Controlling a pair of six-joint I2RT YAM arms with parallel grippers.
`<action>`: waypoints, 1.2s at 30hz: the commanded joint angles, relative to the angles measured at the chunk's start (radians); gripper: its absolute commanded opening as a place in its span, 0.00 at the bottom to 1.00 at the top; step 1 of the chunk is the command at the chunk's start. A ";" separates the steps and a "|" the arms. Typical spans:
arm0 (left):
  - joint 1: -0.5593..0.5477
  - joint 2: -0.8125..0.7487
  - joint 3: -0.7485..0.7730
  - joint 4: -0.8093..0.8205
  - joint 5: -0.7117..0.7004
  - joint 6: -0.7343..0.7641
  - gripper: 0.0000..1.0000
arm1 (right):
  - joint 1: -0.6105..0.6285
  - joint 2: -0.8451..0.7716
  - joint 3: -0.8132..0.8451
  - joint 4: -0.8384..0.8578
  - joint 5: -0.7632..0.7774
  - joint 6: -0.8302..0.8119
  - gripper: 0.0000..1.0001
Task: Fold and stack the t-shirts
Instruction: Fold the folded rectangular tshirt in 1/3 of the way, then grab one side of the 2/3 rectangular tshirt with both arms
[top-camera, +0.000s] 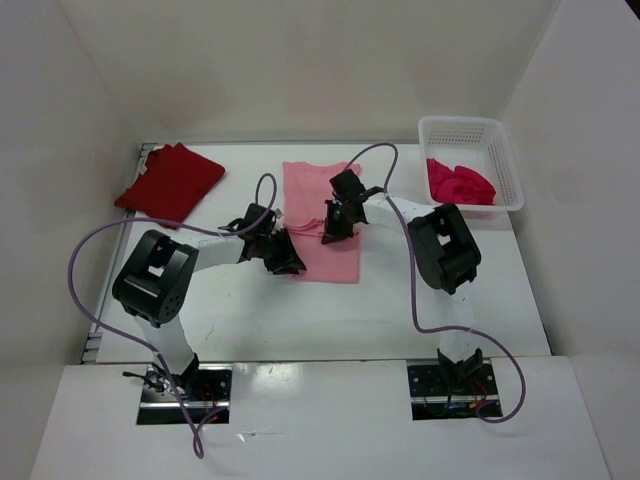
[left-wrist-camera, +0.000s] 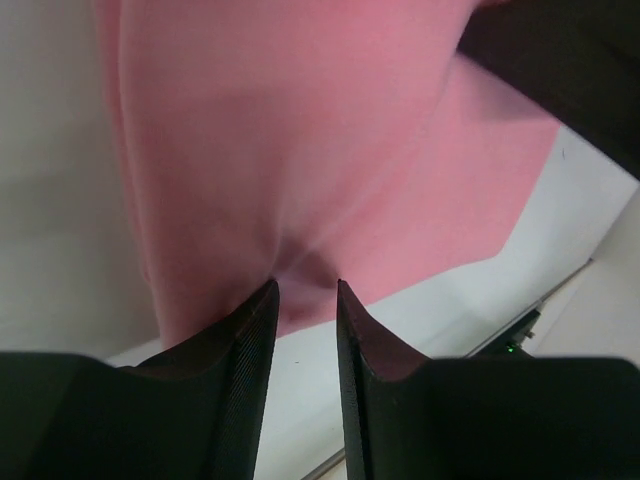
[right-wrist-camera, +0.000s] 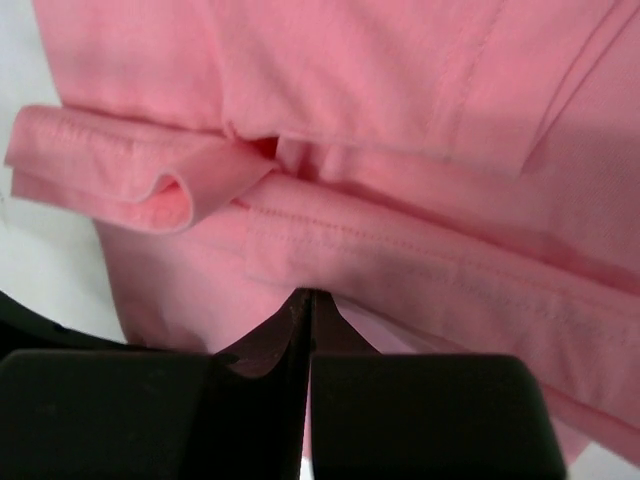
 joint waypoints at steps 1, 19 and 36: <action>0.003 0.015 -0.031 0.033 -0.012 0.019 0.38 | 0.008 0.020 0.049 0.088 0.072 -0.019 0.00; 0.016 -0.208 0.007 -0.076 -0.055 0.011 0.46 | -0.021 -0.030 0.260 0.073 0.286 -0.029 0.00; 0.133 -0.235 -0.167 0.010 -0.042 -0.019 0.40 | -0.021 -0.532 -0.566 0.159 -0.053 0.153 0.22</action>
